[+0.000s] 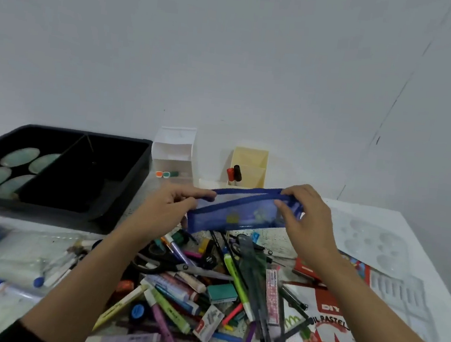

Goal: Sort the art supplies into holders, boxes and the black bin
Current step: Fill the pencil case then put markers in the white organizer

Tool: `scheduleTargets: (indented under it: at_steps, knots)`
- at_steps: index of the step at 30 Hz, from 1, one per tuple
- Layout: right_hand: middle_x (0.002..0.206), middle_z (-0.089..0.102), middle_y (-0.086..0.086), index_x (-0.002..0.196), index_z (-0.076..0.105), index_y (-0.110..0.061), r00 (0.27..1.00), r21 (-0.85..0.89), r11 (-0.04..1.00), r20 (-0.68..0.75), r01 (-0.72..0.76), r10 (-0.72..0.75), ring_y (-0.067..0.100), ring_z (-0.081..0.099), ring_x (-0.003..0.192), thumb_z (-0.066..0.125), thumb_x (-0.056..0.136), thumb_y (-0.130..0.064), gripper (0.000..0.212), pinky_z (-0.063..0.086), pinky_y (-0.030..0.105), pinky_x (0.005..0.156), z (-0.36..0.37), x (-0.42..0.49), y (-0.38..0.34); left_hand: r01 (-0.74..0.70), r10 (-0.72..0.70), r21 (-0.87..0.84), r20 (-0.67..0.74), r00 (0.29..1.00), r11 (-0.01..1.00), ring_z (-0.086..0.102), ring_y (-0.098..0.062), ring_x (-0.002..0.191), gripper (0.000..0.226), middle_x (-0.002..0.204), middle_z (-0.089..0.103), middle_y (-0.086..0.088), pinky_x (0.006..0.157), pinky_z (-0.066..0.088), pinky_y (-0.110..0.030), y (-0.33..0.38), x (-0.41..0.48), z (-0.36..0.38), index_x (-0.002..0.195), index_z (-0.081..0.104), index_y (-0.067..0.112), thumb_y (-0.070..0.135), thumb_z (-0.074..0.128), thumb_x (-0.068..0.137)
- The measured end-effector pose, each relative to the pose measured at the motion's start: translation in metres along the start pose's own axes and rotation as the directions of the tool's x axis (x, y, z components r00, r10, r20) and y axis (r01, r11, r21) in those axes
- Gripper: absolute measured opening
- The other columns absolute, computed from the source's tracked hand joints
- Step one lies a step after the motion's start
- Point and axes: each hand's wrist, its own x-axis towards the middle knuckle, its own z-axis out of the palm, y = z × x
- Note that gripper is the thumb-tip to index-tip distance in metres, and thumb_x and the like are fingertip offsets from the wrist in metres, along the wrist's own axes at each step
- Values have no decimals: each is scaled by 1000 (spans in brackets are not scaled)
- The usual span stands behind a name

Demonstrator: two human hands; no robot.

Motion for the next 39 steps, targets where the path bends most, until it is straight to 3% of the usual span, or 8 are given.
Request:
scheduleTargets:
  at_steps: [3, 7, 13, 20, 23, 30, 33, 39]
  knots:
    - [111, 47, 0, 102, 59, -14, 993, 25, 997, -90, -72, 74, 5, 48, 99, 61, 96, -7, 9, 33, 4, 87, 5, 10, 4, -35, 35, -26, 26, 999, 999, 69, -28, 75, 32, 97, 77, 6, 66, 56, -40, 2, -7, 13, 99, 77, 43, 19, 56, 103]
    - [128, 38, 5, 112, 57, -19, 960, 55, 964, -97, -260, 264, 20, 46, 116, 57, 100, -12, 13, 38, 24, 96, 6, 24, 25, -115, 118, -28, 149, 982, 993, 63, -4, 64, 15, 87, 73, 23, 63, 50, -18, 13, -4, 55, 106, 75, 35, 35, 72, 90]
    - [121, 47, 9, 115, 49, -24, 880, 165, 874, -57, -457, 471, 26, 62, 93, 44, 104, -10, 19, 56, 47, 83, 2, 41, 63, -160, 160, 28, 11, 987, 987, 47, -4, 55, 23, 65, 59, 5, 57, 42, -19, 11, 34, 113, 112, 78, 24, 28, 77, 89]
    - [107, 63, 2, 131, 45, -19, 704, 586, 510, 151, -629, 694, 27, 66, 97, 50, 105, -25, 27, 57, 34, 76, -3, 52, 83, -401, 379, 346, 130, 916, 848, 54, 5, 68, 29, 107, 74, 4, 71, 40, -8, 10, 65, 164, 118, 73, 20, 31, 74, 90]
    - [102, 66, 9, 124, 40, -20, 724, 428, 625, 109, -653, 681, 30, 71, 92, 68, 94, -11, 42, 61, 43, 81, -2, 41, 98, -362, 319, 388, 172, 932, 847, 68, -13, 89, 36, 114, 74, 4, 78, 56, -31, 6, 71, 176, 120, 57, 27, 34, 74, 90]
    - [86, 62, -1, 91, 61, -14, 806, 18, 807, -45, -590, 590, 19, 61, 77, 72, 82, -2, 18, 47, 20, 63, -12, 22, 115, -320, 226, 340, 289, 930, 884, 63, -3, 89, 41, 113, 74, 11, 80, 49, -26, -10, 79, 180, 115, 59, 27, 33, 83, 82]
    - [75, 66, 0, 82, 62, -17, 801, -27, 801, -52, -598, 596, 21, 66, 69, 74, 84, -9, 15, 54, 30, 66, -22, 13, 118, -309, 199, 359, 311, 929, 880, 64, -4, 105, 37, 112, 72, 12, 91, 53, -30, -15, 81, 176, 111, 64, 27, 30, 84, 80]
    - [65, 65, 0, 84, 62, -21, 885, -108, 884, 55, -455, 462, 12, 61, 59, 68, 91, -18, 10, 48, 24, 57, -32, -16, 86, -303, 188, 322, 341, 921, 897, 56, 7, 70, 23, 104, 69, 15, 71, 45, -18, -15, 70, 158, 109, 68, 26, 30, 77, 88]
